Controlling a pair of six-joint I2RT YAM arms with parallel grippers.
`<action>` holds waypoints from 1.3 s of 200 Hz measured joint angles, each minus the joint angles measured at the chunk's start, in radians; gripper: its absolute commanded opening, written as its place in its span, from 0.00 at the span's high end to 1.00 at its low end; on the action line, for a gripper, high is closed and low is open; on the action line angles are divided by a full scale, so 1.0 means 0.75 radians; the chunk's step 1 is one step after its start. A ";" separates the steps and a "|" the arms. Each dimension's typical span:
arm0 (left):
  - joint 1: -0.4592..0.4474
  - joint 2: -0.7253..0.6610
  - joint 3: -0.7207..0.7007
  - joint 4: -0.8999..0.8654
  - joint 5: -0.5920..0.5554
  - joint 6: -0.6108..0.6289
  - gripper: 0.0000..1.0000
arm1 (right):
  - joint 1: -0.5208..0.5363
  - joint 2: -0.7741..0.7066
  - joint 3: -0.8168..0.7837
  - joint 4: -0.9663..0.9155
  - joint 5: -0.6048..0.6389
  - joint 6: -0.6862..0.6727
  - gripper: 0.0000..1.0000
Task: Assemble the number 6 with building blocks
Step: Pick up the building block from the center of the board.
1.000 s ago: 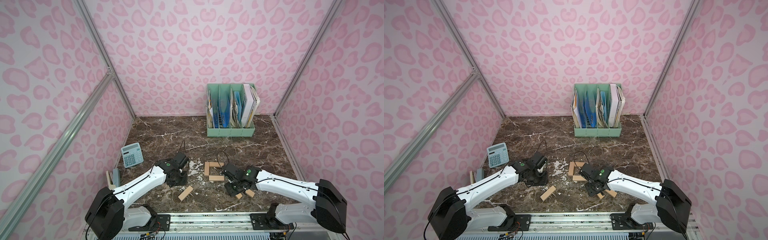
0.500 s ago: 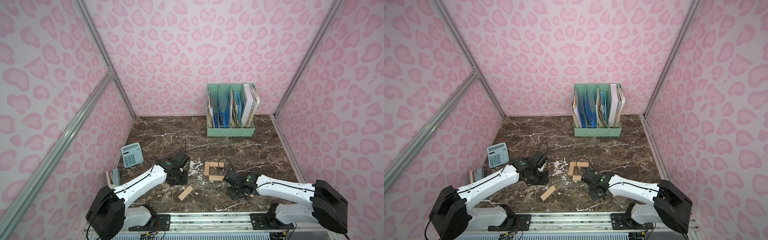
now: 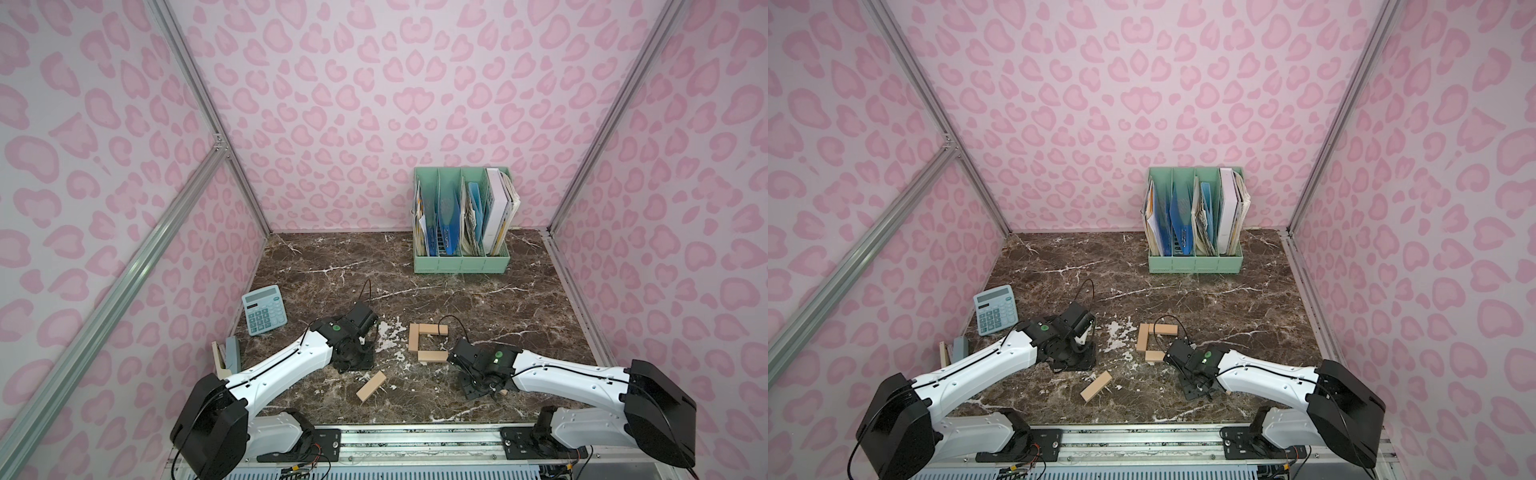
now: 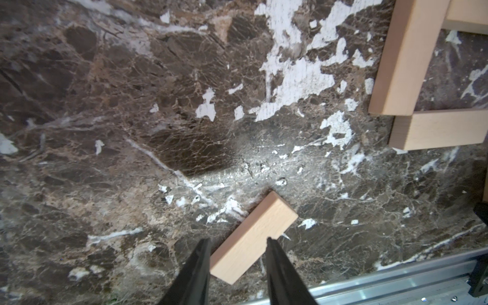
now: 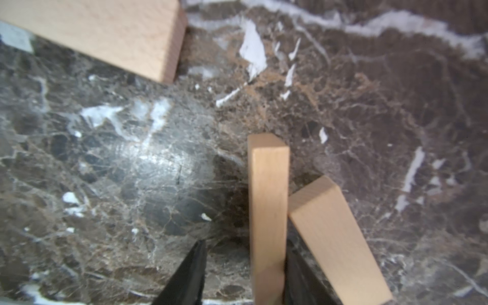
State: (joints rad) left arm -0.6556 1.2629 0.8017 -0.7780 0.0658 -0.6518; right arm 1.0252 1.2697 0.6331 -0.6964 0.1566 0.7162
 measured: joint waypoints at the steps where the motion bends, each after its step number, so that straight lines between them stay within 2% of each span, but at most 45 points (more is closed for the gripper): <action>1: 0.001 0.001 0.000 0.000 0.000 0.000 0.60 | 0.000 -0.001 0.000 -0.001 0.001 0.001 0.77; 20: 0.001 0.003 0.000 0.000 -0.003 -0.001 0.61 | 0.000 -0.023 0.010 -0.021 0.010 0.020 0.78; 50: 0.001 0.013 0.000 0.002 -0.004 -0.001 0.61 | 0.041 -0.044 0.068 -0.046 0.008 0.024 0.73; 126: 0.001 0.031 0.000 0.027 -0.008 -0.001 0.61 | 0.103 -0.033 0.073 -0.046 -0.038 0.086 0.74; 186: 0.001 0.050 0.014 0.028 -0.008 0.004 0.61 | 0.103 0.030 0.077 -0.056 -0.005 0.099 0.73; 244: 0.001 0.065 0.015 0.031 -0.008 0.009 0.61 | 0.097 -0.009 0.089 -0.133 0.052 0.132 0.72; 260: 0.002 0.065 0.015 0.038 -0.007 0.011 0.61 | 0.093 -0.006 0.113 -0.144 0.057 0.136 0.69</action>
State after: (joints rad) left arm -0.6540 1.3113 0.8127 -0.7498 0.0605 -0.6437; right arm 1.0950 1.2652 0.7177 -0.8047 0.1993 0.8185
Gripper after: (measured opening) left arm 0.389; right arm 0.279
